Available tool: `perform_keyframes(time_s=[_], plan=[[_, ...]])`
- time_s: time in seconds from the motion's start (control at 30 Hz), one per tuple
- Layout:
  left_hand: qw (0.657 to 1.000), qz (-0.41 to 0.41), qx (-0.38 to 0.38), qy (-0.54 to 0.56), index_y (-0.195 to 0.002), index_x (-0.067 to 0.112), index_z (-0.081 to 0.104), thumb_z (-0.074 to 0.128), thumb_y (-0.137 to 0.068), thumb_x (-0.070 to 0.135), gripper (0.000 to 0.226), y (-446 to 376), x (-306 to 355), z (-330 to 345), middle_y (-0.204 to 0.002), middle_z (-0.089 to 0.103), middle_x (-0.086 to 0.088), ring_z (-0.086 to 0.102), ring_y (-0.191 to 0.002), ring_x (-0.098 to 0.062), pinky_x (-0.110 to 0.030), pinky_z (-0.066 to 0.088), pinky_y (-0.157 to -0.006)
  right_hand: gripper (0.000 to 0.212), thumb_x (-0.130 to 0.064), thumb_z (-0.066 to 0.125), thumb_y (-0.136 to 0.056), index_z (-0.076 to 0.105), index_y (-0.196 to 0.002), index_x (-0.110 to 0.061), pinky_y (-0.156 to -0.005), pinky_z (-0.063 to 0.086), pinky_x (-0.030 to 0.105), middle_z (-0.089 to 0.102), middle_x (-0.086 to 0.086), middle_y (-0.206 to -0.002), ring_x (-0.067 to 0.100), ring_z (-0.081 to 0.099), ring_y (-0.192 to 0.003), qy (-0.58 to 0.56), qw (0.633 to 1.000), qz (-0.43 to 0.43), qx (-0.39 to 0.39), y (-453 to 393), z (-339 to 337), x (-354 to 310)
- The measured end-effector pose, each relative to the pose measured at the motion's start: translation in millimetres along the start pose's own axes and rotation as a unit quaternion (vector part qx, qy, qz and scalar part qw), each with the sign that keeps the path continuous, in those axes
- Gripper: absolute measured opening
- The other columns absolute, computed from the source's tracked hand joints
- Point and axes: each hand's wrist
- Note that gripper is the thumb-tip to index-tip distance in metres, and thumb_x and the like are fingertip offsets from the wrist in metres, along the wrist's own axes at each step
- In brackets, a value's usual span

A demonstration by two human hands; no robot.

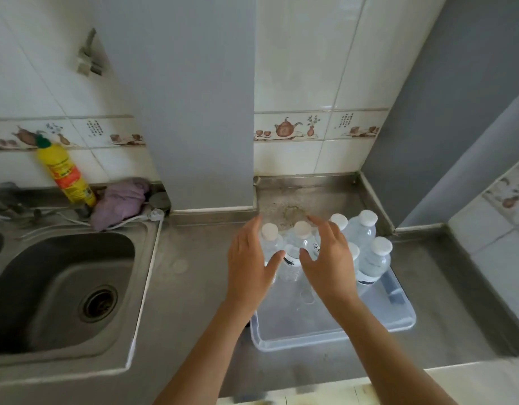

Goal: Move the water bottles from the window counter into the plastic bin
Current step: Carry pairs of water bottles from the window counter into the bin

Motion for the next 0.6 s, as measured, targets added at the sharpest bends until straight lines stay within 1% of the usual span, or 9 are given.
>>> perform_keyframes(time_s=[0.1, 0.2, 0.3, 0.43, 0.5, 0.6], plan=[[0.992, 0.102, 0.047, -0.063, -0.144, 0.016, 0.038, 0.068, -0.088, 0.039, 0.067, 6.6, 15.0, -8.7, -0.145, 0.050, -0.007, 0.049, -0.131, -0.027, -0.042, 0.043, -0.105, 0.048, -0.006, 0.073, -0.077, 0.059, -0.123, -0.013, -0.080, 0.053, 0.037, 0.062, 0.008, -0.125, 0.030, 0.058, -0.114, 0.058, 0.995, -0.066, 0.039, 11.9, -20.4, -2.1], [0.979, 0.176, 0.041, -0.095, -0.139, 0.022, 0.039, 0.053, -0.092, 0.045, 0.055, 16.4, 36.5, -15.0, -0.142, 0.052, -0.006, 0.052, -0.128, -0.029, -0.046, 0.047, -0.101, 0.045, -0.008, 0.075, -0.076, 0.062, -0.120, -0.011, -0.076, 0.056, 0.035, 0.064, 0.009, -0.125, 0.028, 0.060, -0.114, 0.114, 0.987, -0.090, 0.062, 28.1, -44.3, 3.4], [0.970, 0.208, 0.001, -0.123, -0.138, 0.022, 0.048, 0.048, -0.093, 0.051, 0.054, 29.0, 55.9, -16.0, -0.142, 0.053, -0.003, 0.052, -0.128, -0.027, -0.048, 0.046, -0.101, 0.047, -0.016, 0.077, -0.075, 0.063, -0.120, -0.014, -0.073, 0.057, 0.034, 0.063, 0.006, -0.127, 0.025, 0.059, -0.116, 0.153, 0.983, -0.064, 0.075, 48.8, -71.2, 14.8], [0.957, 0.249, -0.036, -0.147, -0.134, 0.022, 0.055, 0.048, -0.092, 0.056, 0.055, 53.3, 82.5, -9.1, -0.137, 0.058, -0.002, 0.056, -0.125, -0.027, -0.047, 0.049, -0.099, 0.048, -0.029, 0.077, -0.075, 0.064, -0.120, -0.017, -0.082, 0.055, 0.037, 0.065, 0.006, -0.125, 0.027, 0.060, -0.115, 0.216, 0.973, -0.011, 0.079, 90.7, -110.7, 32.9], [0.948, 0.280, -0.055, -0.142, -0.134, 0.022, 0.056, 0.044, -0.092, 0.056, 0.055, 70.2, 97.4, -1.4, -0.135, 0.059, -0.001, 0.056, -0.123, -0.025, -0.045, 0.049, -0.097, 0.047, -0.030, 0.077, -0.076, 0.065, -0.119, -0.016, -0.087, 0.053, 0.039, 0.066, 0.007, -0.122, 0.029, 0.061, -0.114, 0.243, 0.966, 0.022, 0.081, 115.1, -129.6, 44.1], [0.930, 0.332, -0.080, -0.134, -0.131, 0.022, 0.057, 0.044, -0.091, 0.054, 0.053, 101.2, 124.2, 14.4, -0.130, 0.063, -0.001, 0.060, -0.116, -0.023, -0.042, 0.050, -0.092, 0.039, -0.025, 0.075, -0.078, 0.064, -0.114, -0.015, -0.088, 0.054, 0.044, 0.067, 0.008, -0.117, 0.031, 0.060, -0.114, 0.258, 0.960, 0.050, 0.093, 157.1, -155.2, 64.7]])
Point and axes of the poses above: each hand's wrist, its own y-axis away from the middle knuckle, its own z-axis out of the palm, x = y × z
